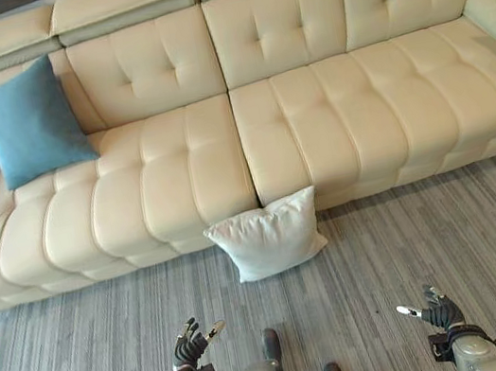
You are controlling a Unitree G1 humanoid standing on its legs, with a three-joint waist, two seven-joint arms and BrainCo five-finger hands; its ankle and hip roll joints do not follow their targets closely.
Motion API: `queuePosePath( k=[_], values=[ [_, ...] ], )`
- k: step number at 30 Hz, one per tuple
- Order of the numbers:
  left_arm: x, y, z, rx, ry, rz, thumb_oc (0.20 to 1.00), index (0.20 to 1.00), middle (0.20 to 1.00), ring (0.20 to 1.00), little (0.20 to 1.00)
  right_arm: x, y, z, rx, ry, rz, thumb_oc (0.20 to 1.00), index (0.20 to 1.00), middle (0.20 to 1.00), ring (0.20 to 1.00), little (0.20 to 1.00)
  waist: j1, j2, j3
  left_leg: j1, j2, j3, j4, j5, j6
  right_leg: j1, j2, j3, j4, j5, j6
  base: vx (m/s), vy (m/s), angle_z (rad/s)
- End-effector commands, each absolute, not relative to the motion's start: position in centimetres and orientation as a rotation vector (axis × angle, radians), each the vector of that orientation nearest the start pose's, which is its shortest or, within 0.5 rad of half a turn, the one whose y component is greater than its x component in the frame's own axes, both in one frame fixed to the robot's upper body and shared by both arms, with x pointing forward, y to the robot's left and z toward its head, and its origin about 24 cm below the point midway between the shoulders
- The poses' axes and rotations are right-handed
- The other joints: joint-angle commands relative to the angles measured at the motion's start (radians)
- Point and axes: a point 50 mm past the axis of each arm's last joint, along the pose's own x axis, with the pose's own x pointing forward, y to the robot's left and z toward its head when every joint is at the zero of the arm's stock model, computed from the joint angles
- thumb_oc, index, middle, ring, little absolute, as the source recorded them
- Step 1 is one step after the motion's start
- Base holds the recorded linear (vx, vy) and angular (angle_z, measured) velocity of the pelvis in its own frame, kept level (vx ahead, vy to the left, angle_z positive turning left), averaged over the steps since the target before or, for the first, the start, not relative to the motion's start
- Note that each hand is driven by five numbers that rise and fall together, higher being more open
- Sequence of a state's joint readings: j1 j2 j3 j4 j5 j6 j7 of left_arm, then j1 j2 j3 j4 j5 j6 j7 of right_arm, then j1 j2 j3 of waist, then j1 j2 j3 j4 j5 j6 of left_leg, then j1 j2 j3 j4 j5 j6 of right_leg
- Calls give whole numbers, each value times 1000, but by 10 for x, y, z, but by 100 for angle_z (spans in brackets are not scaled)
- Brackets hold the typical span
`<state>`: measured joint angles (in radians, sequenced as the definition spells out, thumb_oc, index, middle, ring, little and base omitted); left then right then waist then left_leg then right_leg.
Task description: Pick up all the scattered cushions and arrange them neatly on the sofa.
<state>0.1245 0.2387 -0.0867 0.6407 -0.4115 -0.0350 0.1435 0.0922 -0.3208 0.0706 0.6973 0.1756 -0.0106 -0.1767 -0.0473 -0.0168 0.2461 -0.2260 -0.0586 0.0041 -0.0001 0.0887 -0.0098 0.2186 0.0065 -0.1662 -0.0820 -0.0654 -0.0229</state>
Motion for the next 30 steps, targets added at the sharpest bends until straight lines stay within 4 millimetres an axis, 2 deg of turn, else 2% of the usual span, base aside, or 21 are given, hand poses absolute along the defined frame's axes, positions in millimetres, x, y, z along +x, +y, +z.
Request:
queuePosePath(
  k=[1, 2, 3, 4, 7, 8, 10, 12, 13, 14, 15, 19, 20, 21, 22, 24, 26, 27, 28, 29, 30],
  values=[
    [159, 228, -105, -22, 707, 282, 1000, 1000, 1000, 1000, 1000, 161, -267, -94, -282, 719, -305, 1000, 1000, 1000, 1000, 1000, 14, 19, -5, 86, 36, 35, -87, 21, -62, -43, -1, -1, 20, -60, 42, 302, 107, -14],
    [157, 230, -105, -22, 709, 291, 1000, 1000, 1000, 1000, 1000, 162, -267, -94, -289, 720, -301, 1000, 1000, 1000, 1000, 1000, 20, 19, -10, 87, 35, 33, -87, 29, -65, -27, 2, 7, 23, -68, 45, 372, 150, 9],
    [154, 232, -107, -29, 719, 311, 1000, 1000, 1000, 1000, 1000, 161, -265, -96, -287, 728, -290, 1000, 1000, 1000, 1000, 1000, 25, 16, -17, 107, 36, 32, -87, 13, -52, -5, 2, 26, 26, -85, 53, 359, 154, 7],
    [152, 232, -108, -31, 725, 313, 1000, 1000, 1000, 1000, 1000, 160, -263, -97, -288, 733, -285, 1000, 1000, 1000, 1000, 1000, 24, 16, -25, 110, 37, 30, -87, 19, -49, 3, -1, 22, 25, -87, 56, 378, 187, -5],
    [147, 235, -111, -21, 747, 324, 1000, 1000, 1000, 1000, 1000, 159, -259, -100, -285, 743, -273, 1000, 1000, 1000, 1000, 1000, 26, 1, -56, 144, 25, 42, -87, 3, -24, 10, -29, 33, 62, -103, 77, 379, 215, -16],
    [148, 237, -110, -10, 746, 324, 1000, 1000, 1000, 1000, 1000, 158, -255, -102, -267, 745, -263, 1000, 1000, 1000, 1000, 1000, 32, -10, -68, 174, 17, 55, -87, -25, 2, -14, -51, 41, 158, -107, 102, 440, 292, -10],
    [151, 240, -108, -7, 733, 329, 1000, 1000, 1000, 1000, 1000, 161, -250, -102, -265, 742, -244, 1000, 1000, 1000, 1000, 1000, 34, -14, -58, 207, 11, 62, -87, -52, 27, -97, -72, 46, 348, -78, 127, 265, 249, -12],
    [154, 242, -105, 7, 723, 331, 1000, 1000, 1000, 1000, 1000, 165, -247, -102, -265, 738, -232, 1000, 1000, 1000, 1000, 1000, 33, -18, -40, 243, -1, 76, -87, -75, 52, -192, -99, 58, 532, 17, 160, 121, 203, -17],
    [155, 244, -104, 14, 718, 333, 1000, 1000, 1000, 1000, 1000, 168, -246, -100, -259, 721, -233, 1000, 1000, 1000, 1000, 1000, 27, -16, -26, 263, -6, 80, -87, -84, 62, -224, -113, 63, 609, 70, 168, 95, 178, 2],
    [156, 244, -103, 18, 715, 330, 1000, 1000, 1000, 1000, 1000, 167, -245, -100, -258, 726, -232, 1000, 1000, 1000, 1000, 1000, 22, -9, -16, 272, -6, 75, -87, -89, 65, -254, -118, 63, 663, 82, 163, 125, 152, -4],
    [156, 245, -103, 22, 717, 331, 1000, 1000, 1000, 1000, 1000, 166, -244, -102, -261, 736, -231, 1000, 1000, 1000, 1000, 1000, 19, -4, -12, 283, -5, 70, -87, -101, 67, -279, -122, 66, 680, 65, 154, 143, 109, -5],
    [157, 246, -103, 13, 714, 341, 1000, 1000, 1000, 1000, 1000, 162, -244, -105, -256, 757, -236, 1000, 1000, 1000, 1000, 1000, 21, 17, -5, 304, 12, 67, -87, -116, 61, -322, -132, 31, 583, 26, 130, 146, 16, 11],
    [160, 247, -103, 8, 707, 350, 1000, 1000, 1000, 1000, 1000, 164, -245, -105, -254, 754, -248, 1000, 1000, 1000, 1000, 1000, 19, 30, 9, 312, 27, 64, -87, -126, 49, -339, -113, 40, 404, 5, 124, 100, -53, -3],
    [160, 247, -103, 8, 707, 350, 1000, 1000, 1000, 1000, 1000, 164, -245, -105, -254, 754, -248, 1000, 1000, 1000, 1000, 1000, 19, 31, 9, 311, 29, 64, -87, -126, 48, -338, -111, 40, 400, 8, 123, 198, -138, -14],
    [162, 249, -102, 9, 703, 356, 1000, 1000, 1000, 1000, 1000, 166, -244, -104, -247, 748, -256, 1000, 1000, 1000, 1000, 1000, 20, 27, 12, 316, 32, 68, -87, -131, 35, -340, -102, 68, 203, 49, 136, 171, -142, -22],
    [161, 252, -101, 19, 704, 364, 1000, 1000, 1000, 1000, 1000, 165, -245, -103, -241, 747, -262, 1000, 1000, 1000, 1000, 1000, 21, 17, 11, 330, 38, 79, -87, -143, 21, -339, -104, 66, 56, 109, 156, 190, -172, -23],
    [159, 250, -103, 30, 709, 350, 1000, 1000, 1000, 1000, 1000, 159, -245, -106, -246, 764, -254, 1000, 1000, 1000, 1000, 1000, 17, 11, -3, 362, 48, 66, -87, -159, 8, -306, -102, 48, 35, 124, 153, 400, -384, 3],
    [159, 245, -105, 6, 710, 347, 1000, 1000, 1000, 1000, 1000, 158, -248, -106, -262, 772, -250, 1000, 1000, 1000, 1000, 1000, 12, 20, -22, 364, 60, 54, -87, -159, -2, -282, -95, 38, 17, 119, 139, 522, -526, 26],
    [159, 244, -105, -8, 711, 353, 1000, 1000, 1000, 1000, 1000, 158, -250, -105, -267, 767, -252, 1000, 1000, 1000, 1000, 1000, 10, 25, -30, 366, 68, 50, -87, -155, -9, -273, -89, 34, 25, 107, 133, 395, -489, 38],
    [159, 241, -106, -36, 714, 361, 1000, 1000, 1000, 1000, 1000, 161, -254, -102, -263, 747, -259, 1000, 1000, 1000, 1000, 1000, 3, 31, -35, 350, 89, 50, -20, -169, -27, -251, -84, 22, 39, 69, 111, 236, -331, 32],
    [159, 241, -106, -36, 714, 361, 1000, 1000, 1000, 1000, 1000, 161, -254, -101, -263, 747, -259, 1000, 1000, 1000, 1000, 1000, 2, 31, -35, 348, 90, 49, -15, -172, -27, -251, -84, 21, 40, 69, 111, 198, -317, 52]
  ],
)
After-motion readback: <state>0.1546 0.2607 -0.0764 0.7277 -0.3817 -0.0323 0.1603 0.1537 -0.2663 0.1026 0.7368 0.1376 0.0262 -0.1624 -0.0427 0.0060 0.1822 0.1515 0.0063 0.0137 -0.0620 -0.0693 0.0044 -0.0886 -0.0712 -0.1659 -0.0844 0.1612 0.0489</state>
